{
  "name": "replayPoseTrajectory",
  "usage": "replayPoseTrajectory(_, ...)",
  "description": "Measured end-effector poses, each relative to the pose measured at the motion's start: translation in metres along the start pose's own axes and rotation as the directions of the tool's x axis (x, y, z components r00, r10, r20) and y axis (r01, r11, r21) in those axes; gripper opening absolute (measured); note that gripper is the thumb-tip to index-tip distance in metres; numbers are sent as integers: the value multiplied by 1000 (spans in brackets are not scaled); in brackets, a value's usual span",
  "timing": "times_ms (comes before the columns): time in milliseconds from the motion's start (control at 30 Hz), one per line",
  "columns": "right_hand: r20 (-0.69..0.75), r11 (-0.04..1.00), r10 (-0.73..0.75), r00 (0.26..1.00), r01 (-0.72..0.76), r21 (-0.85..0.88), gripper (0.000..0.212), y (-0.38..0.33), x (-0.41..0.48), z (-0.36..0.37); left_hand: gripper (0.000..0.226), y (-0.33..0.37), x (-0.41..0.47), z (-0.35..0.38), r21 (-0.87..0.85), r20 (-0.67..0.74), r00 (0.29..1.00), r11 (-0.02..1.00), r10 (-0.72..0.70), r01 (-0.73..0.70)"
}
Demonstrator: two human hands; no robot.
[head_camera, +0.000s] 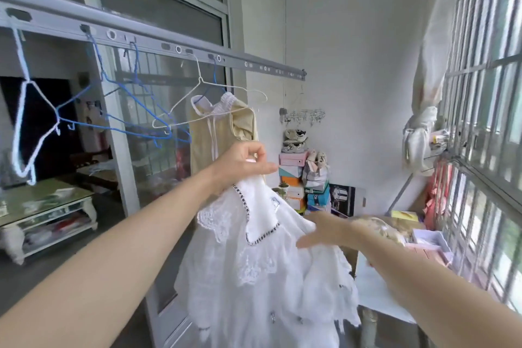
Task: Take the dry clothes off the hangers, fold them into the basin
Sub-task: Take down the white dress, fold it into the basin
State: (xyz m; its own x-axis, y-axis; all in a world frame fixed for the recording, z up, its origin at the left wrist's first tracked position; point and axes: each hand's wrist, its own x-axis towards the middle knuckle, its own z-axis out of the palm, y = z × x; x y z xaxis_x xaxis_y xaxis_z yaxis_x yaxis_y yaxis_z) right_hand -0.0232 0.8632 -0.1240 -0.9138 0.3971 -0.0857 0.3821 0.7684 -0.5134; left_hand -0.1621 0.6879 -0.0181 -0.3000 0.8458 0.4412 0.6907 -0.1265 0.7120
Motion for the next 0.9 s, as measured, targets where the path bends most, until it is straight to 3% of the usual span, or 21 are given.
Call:
replayPoseTrajectory(100, -142, 993, 1, 990, -18, -119, 35, 30, -18, -25, 35, 8, -2, 8, 158, 50, 999, 987, 12, -19)
replayPoseTrajectory(200, -278, 985, 10, 960, -58, -164, 37, 49, -38, -48, 31, 10, -3, 16, 404, 148, 985, 914, -90, 22)
replayPoseTrajectory(267, -281, 980, 13, 960, -67, -186, 43, 57, -51, -58, 29, 9, -4, 21, 518, 222, 956, 854, -191, 51)
replayPoseTrajectory(433, -247, 978, 41, 968, -89, -187, 20, 67, -77, -66, 28, 0, -4, 39, 676, 287, 909, 736, -304, 33)
replayPoseTrajectory(500, -242, 981, 88, 966, -126, -145, 15, 63, -83, -66, 33, -1, -2, 46, 702, 275, 927, 712, -253, -14)
replayPoseTrajectory(600, -287, 984, 176, 942, -166, 59, 33, 59, -91, -73, 36, 9, 2, 44, 656, 212, 972, 752, -105, -62)
replayPoseTrajectory(667, -338, 963, 181, 924, -96, 253, 43, 50, -96, -86, 34, 22, 9, 35, 594, 130, 991, 800, 8, -84)
replayPoseTrajectory(800, -459, 825, 184, 869, 118, 553, 44, 15, -101, -128, 31, 58, 31, 10, 492, -81, 977, 860, 197, -133)
replayPoseTrajectory(900, -312, 767, 40, 949, 171, 619, 61, 1, -108, -160, 31, 60, 50, -8, 449, -226, 944, 886, 241, -119)
